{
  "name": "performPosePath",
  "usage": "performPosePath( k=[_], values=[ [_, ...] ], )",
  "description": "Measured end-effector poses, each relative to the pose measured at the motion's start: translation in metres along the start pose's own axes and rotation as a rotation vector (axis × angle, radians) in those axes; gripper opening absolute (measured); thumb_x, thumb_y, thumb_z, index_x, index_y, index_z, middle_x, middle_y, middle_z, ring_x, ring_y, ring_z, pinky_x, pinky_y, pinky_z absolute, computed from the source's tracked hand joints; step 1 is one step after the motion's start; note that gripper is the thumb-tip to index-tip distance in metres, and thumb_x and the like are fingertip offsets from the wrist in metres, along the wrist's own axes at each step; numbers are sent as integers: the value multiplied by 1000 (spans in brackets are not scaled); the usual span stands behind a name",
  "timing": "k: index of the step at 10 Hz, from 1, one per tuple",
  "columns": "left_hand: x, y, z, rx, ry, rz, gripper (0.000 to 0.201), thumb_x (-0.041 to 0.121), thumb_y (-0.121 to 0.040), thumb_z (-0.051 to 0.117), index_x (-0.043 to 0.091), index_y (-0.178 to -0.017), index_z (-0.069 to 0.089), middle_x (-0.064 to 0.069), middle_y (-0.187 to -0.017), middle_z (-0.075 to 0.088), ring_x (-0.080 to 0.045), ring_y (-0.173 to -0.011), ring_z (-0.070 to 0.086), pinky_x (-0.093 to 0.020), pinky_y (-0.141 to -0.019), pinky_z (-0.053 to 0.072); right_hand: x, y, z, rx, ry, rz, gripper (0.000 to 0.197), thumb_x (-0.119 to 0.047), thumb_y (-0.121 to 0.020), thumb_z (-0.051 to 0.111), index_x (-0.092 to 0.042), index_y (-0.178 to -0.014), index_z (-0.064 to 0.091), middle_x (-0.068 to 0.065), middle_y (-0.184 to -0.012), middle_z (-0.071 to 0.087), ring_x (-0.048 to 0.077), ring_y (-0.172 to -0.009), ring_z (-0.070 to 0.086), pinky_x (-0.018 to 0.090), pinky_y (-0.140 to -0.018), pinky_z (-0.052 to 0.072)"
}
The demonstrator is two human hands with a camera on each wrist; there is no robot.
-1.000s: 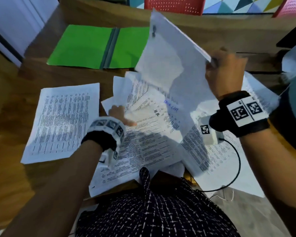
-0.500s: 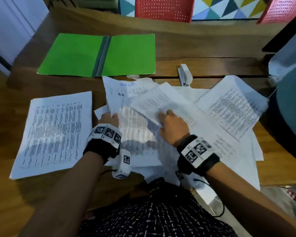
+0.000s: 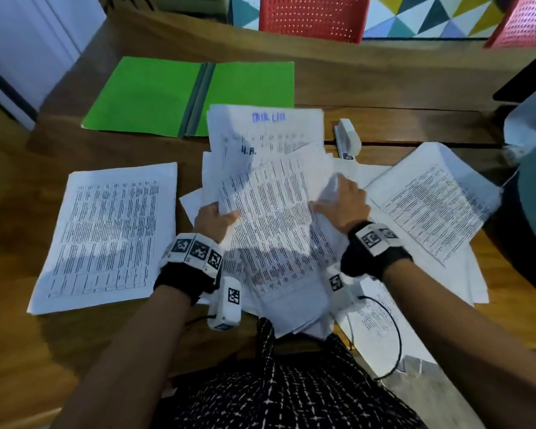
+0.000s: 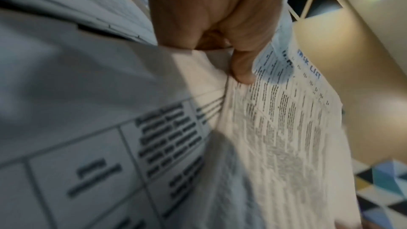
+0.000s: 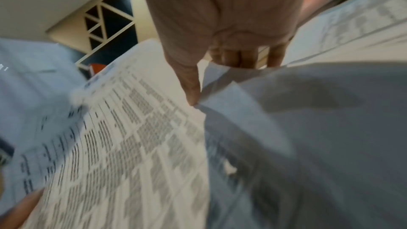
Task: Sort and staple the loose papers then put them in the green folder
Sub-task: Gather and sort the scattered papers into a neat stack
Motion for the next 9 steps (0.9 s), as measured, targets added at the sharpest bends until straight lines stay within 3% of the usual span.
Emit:
performPosePath(
  k=[1,2,3,4,5,6,7,8,9],
  values=[
    [2,-2,-5,27,185,-39,40,21,-94,51,-4,-125,54,-19,-121,60,-21,-104,54,-25,-83,35,21,-5,-7,-101,-172,72,31,-25,-87,61,-9,-112,53,16,-114,59,31,-112,51,28,-91,44],
    [-3,-8,-3,21,232,-174,50,34,-98,36,-4,-128,50,-22,-131,54,-28,-115,55,-36,-97,42,36,1,2,20,-187,65,32,-12,-86,56,-10,-61,35,7,-61,40,19,-74,39,9,-47,32],
    [-9,-6,4,16,239,-274,54,38,-99,29,-1,-133,44,-21,-141,45,-34,-130,45,-41,-110,38,49,5,11,132,-259,138,42,-9,-89,50,-13,-54,26,7,-58,38,21,-73,39,24,-63,30],
    [-6,7,16,-51,179,-287,60,42,-98,29,-4,-136,39,-23,-143,42,-31,-125,48,-34,-105,38,47,10,25,49,-323,139,42,-5,-91,46,-15,-56,25,4,-60,33,21,-71,39,26,-66,31],
    [-8,9,24,-137,108,-202,52,28,-93,52,-5,-132,44,-20,-137,50,-33,-123,51,-35,-101,39,33,16,33,-42,-335,76,6,-3,-91,43,-7,-88,41,6,-72,43,21,-79,44,22,-64,38],
    [1,12,18,-140,11,-51,38,14,-90,56,-4,-122,53,-15,-109,60,-33,-109,57,-35,-90,44,25,16,29,-55,-498,109,51,-9,-88,55,-2,-130,28,21,-117,55,33,-106,56,36,-91,50],
    [35,21,-2,-51,157,122,27,8,-88,59,-2,-112,60,-11,-90,59,-24,-86,56,-36,-76,44,12,19,3,104,-611,54,46,-6,-84,60,-1,-126,41,20,-126,57,26,-107,57,37,-95,47],
    [70,27,-29,72,319,290,23,11,-81,66,3,-103,64,-7,-80,62,-10,-66,60,-27,-69,49,-10,30,-36,298,-747,-158,39,-3,-87,57,-1,-125,48,15,-126,60,17,-106,56,29,-95,46],
    [93,35,-53,111,363,429,11,9,-85,63,18,-89,60,10,-76,61,12,-59,58,-4,-56,47,-28,45,-68,432,-837,-361,35,-5,-88,55,1,-122,48,10,-114,60,18,-99,59,25,-88,49]
  ],
)
Point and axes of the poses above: each hand's wrist, its own y-axis away from the middle knuckle, its own z-axis out of the palm, x = y × z, the point moved 1 cm from there along -y, towards the middle knuckle
